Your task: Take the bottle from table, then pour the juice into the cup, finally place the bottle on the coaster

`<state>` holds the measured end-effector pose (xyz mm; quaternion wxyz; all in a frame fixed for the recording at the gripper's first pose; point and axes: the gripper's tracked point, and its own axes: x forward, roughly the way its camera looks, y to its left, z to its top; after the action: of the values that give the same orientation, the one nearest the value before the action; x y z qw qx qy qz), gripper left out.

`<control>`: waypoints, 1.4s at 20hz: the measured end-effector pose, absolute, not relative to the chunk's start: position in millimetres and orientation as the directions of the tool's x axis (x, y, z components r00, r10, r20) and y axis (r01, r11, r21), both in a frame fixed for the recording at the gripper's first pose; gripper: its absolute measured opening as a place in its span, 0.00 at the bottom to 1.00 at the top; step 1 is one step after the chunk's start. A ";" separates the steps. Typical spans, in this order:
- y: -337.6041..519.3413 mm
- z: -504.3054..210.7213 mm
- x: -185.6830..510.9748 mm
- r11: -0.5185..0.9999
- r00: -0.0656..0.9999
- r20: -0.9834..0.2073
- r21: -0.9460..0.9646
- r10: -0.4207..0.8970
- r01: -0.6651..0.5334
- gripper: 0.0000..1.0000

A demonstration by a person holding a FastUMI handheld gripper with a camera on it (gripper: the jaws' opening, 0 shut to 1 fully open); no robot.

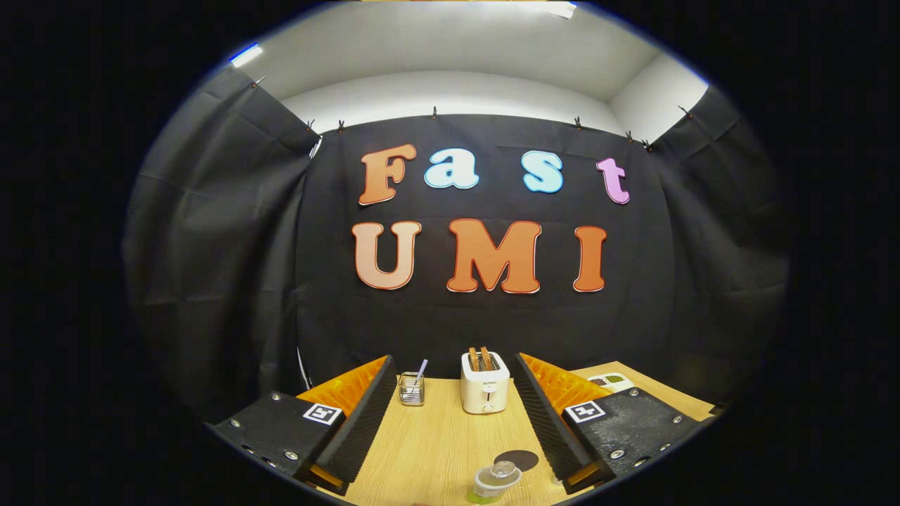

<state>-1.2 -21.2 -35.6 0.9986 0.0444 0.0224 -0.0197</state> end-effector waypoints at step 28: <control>-45.1 -199.3 15.8 0.988 0.945 -0.304 0.057 -0.120 0.144 1.00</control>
<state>15.8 -45.1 -199.3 0.9854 0.0394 0.1513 -0.0671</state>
